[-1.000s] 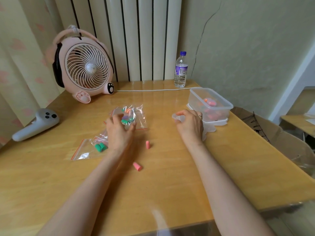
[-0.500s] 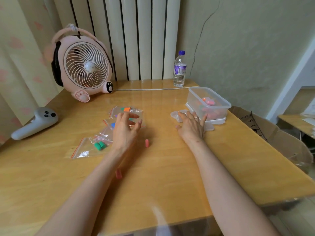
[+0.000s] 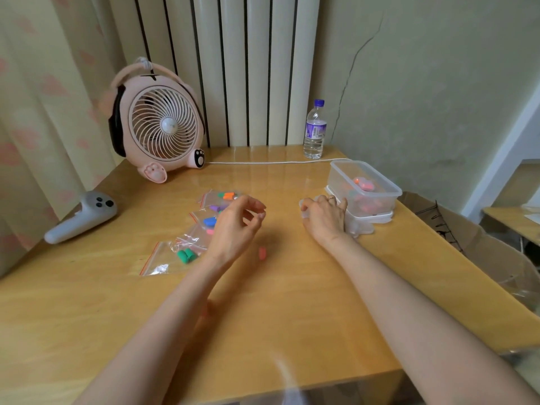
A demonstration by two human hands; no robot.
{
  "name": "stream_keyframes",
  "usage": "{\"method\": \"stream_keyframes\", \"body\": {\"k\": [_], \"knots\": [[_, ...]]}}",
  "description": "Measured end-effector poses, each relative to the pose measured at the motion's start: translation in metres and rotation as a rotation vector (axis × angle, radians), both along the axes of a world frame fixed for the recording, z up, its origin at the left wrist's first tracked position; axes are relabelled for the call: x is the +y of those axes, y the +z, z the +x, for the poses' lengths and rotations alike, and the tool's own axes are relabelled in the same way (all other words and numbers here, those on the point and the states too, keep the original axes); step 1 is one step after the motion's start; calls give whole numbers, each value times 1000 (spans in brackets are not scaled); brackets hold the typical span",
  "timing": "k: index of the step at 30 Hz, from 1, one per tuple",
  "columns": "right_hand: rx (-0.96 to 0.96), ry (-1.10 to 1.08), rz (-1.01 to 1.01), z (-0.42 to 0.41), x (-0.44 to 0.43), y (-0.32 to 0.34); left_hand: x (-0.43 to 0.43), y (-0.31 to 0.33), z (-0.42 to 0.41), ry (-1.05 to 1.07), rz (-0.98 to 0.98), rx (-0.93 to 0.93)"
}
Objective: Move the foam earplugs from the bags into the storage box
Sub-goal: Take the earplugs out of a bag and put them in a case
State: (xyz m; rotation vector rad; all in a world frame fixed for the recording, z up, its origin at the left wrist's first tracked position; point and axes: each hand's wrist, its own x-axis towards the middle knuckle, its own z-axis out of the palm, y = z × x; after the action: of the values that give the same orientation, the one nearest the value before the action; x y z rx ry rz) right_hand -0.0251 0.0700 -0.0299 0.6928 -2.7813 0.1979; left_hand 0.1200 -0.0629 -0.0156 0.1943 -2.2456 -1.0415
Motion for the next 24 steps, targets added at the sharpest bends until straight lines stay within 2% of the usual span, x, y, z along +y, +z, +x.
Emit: {"method": "stream_keyframes", "body": {"k": [2, 3, 6, 7, 9, 13, 18, 21, 24], "knots": [[2, 58, -177, 6, -2, 7, -3, 5, -1, -26, -35, -20], [-81, 102, -353, 13, -4, 13, -5, 6, -2, -37, -52, -27], [-612, 313, -908, 44, -4, 37, -9, 5, 1, -57, -66, -28], [-764, 381, -1007, 55, -3, 42, -8, 4, 5, -71, -66, -14], [-939, 462, -1089, 71, -2, 46, -6, 3, 13, -102, -103, 40], [-1079, 481, -1120, 94, -5, 47, -6, -1, 25, -116, -193, 152], [-993, 433, -1044, 108, -12, 37, -19, -6, 40, 35, -145, 133], [-909, 469, -873, 122, -17, 28, -33, -5, 50, 164, 44, 123], [-874, 700, -579, 140, -22, 16, -46, -6, 60, 217, 133, 95]]}}
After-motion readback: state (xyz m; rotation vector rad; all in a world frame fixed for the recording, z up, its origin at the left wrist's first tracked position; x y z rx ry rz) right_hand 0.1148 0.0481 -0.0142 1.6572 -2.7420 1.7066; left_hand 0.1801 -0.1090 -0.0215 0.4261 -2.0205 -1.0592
